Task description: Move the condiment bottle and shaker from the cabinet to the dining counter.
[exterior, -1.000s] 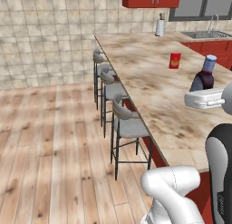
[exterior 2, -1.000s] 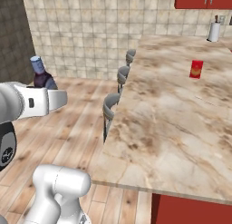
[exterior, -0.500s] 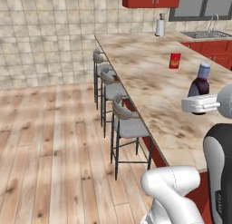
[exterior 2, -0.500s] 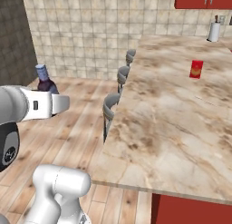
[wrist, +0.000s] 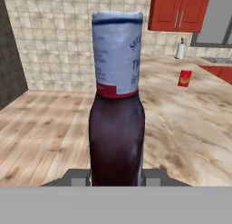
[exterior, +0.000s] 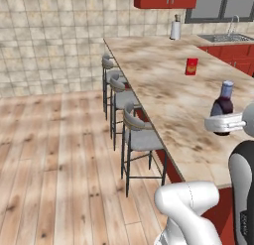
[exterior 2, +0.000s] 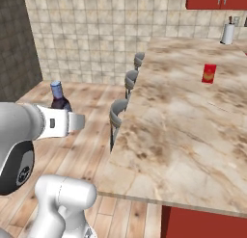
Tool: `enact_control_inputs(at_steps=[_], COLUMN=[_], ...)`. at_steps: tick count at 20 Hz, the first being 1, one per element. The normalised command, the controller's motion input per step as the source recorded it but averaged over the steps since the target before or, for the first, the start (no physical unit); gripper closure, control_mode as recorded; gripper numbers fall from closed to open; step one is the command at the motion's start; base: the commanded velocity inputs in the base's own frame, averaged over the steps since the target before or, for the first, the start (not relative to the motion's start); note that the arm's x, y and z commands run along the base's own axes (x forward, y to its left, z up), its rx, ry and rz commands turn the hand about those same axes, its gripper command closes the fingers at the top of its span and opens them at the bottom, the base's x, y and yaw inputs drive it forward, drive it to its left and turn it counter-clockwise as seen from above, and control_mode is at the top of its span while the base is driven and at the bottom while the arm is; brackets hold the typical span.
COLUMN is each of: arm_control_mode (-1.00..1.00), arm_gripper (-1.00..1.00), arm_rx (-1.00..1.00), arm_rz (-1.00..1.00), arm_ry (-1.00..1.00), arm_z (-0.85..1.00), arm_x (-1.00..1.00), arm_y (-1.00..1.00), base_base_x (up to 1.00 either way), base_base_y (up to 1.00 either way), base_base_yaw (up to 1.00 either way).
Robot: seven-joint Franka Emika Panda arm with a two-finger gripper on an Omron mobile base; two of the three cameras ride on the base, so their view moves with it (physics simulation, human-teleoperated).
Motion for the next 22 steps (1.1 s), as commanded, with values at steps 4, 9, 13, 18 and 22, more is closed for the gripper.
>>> enact_control_inputs(at_steps=[4, 9, 13, 18, 22], arm_control_mode=[-1.00, -1.00, -1.00, -1.00, -1.00], arm_gripper=[1.00, 1.00, 1.00, 1.00, 1.00], arm_rx=[0.00, 0.00, -0.01, -0.03, 0.00], arm_rz=[0.04, 0.04, 0.08, 0.16, 0.12], arm_ry=[0.00, 0.03, 0.04, 0.00, -0.07], arm_z=[-0.26, -0.22, -0.42, -0.61, -0.52], arm_x=[0.00, 0.11, 0.18, 0.12, 0.00], arm_y=[-0.46, -0.41, -0.46, -0.38, -0.11], base_base_x=[0.00, 0.00, 0.00, 0.00, 0.00], base_base_y=[0.00, 0.00, 0.00, 0.00, 0.00], base_base_yaw=[0.00, 0.00, 0.00, 0.00, 0.00])
